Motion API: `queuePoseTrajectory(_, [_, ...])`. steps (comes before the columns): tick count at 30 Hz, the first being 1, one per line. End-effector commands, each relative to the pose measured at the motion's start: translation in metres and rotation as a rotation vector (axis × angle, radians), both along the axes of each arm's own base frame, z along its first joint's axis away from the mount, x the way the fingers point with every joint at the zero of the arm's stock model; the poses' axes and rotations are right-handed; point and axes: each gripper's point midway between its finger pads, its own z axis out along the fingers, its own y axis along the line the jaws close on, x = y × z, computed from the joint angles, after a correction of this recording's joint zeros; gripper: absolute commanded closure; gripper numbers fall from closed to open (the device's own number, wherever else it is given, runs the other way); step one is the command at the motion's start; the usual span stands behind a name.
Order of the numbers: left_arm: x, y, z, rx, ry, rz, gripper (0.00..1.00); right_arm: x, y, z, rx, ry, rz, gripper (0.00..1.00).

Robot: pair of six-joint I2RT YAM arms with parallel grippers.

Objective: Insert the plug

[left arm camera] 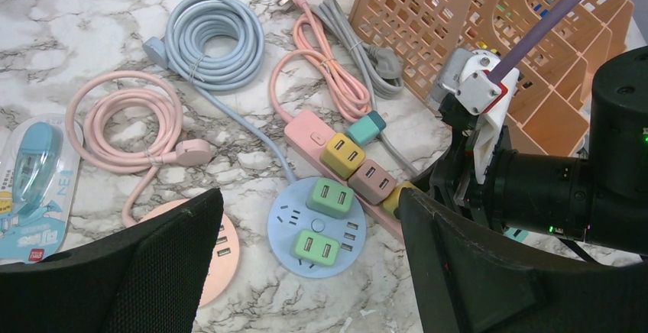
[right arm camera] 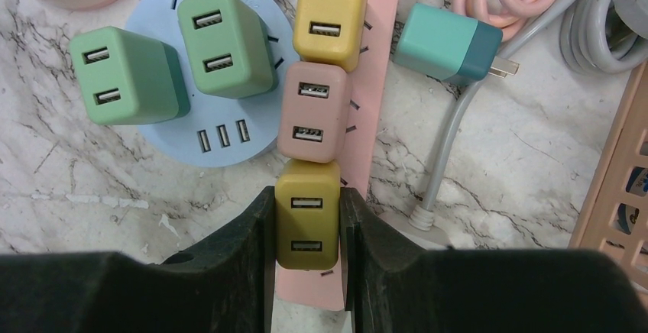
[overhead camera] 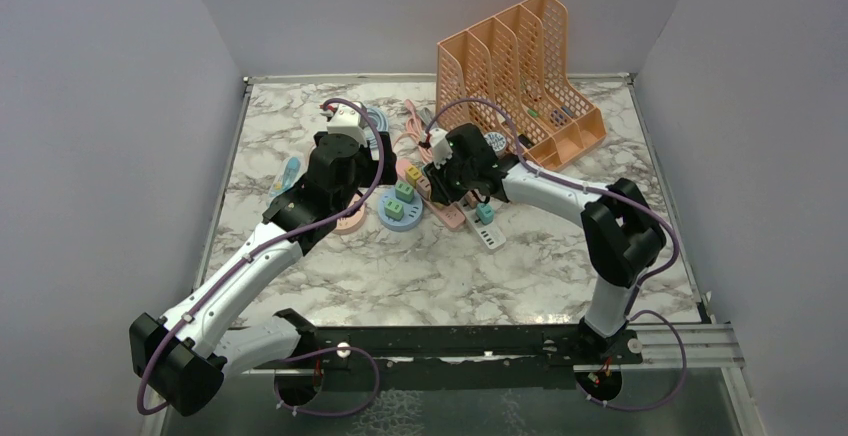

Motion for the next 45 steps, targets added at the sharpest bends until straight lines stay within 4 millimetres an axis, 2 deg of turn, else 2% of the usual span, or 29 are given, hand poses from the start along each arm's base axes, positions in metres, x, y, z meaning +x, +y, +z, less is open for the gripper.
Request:
queuePoseTrajectory(1, [0.002,0.006,0.009,0.006,-0.03,0.024,0.12,-0.001,-0.023,-0.043,-0.135,-0.005,-0.043,0.99])
queuePoseTrajectory(6, [0.002,0.008,0.014,0.006,-0.044,0.033,0.13,-0.001,-0.022,-0.049,-0.146,-0.014,-0.062,0.99])
queuePoseTrajectory(12, [0.001,0.016,0.027,0.001,-0.081,0.061,0.12,-0.013,-0.014,-0.055,-0.127,-0.007,-0.064,0.99])
queuePoseTrajectory(18, [-0.001,0.016,0.03,0.0,-0.084,0.054,0.12,-0.014,-0.025,-0.068,-0.157,-0.036,-0.122,0.99])
queuePoseTrajectory(22, [-0.003,0.017,0.029,-0.004,-0.082,0.055,0.12,-0.007,-0.023,-0.053,-0.152,-0.051,-0.148,0.96])
queuePoseTrajectory(24, [-0.003,0.018,0.029,-0.003,-0.082,0.054,0.12,-0.003,-0.018,-0.037,-0.133,-0.033,-0.178,0.86])
queuePoseTrajectory(27, [-0.003,0.018,0.03,0.001,-0.084,0.054,0.12,0.0,-0.01,-0.009,-0.09,-0.019,-0.205,0.65])
queuePoseTrajectory(31, [-0.003,0.018,0.032,0.008,-0.09,0.051,0.13,0.002,-0.003,0.02,-0.045,-0.016,-0.209,0.58])
queuePoseTrajectory(35, [-0.002,0.02,0.032,0.019,-0.094,0.051,0.12,-0.003,0.003,0.023,-0.061,0.035,-0.156,0.54])
queuePoseTrajectory(45, [-0.002,0.022,0.029,0.043,-0.094,0.053,0.12,-0.01,-0.008,0.002,-0.185,0.096,-0.121,0.49])
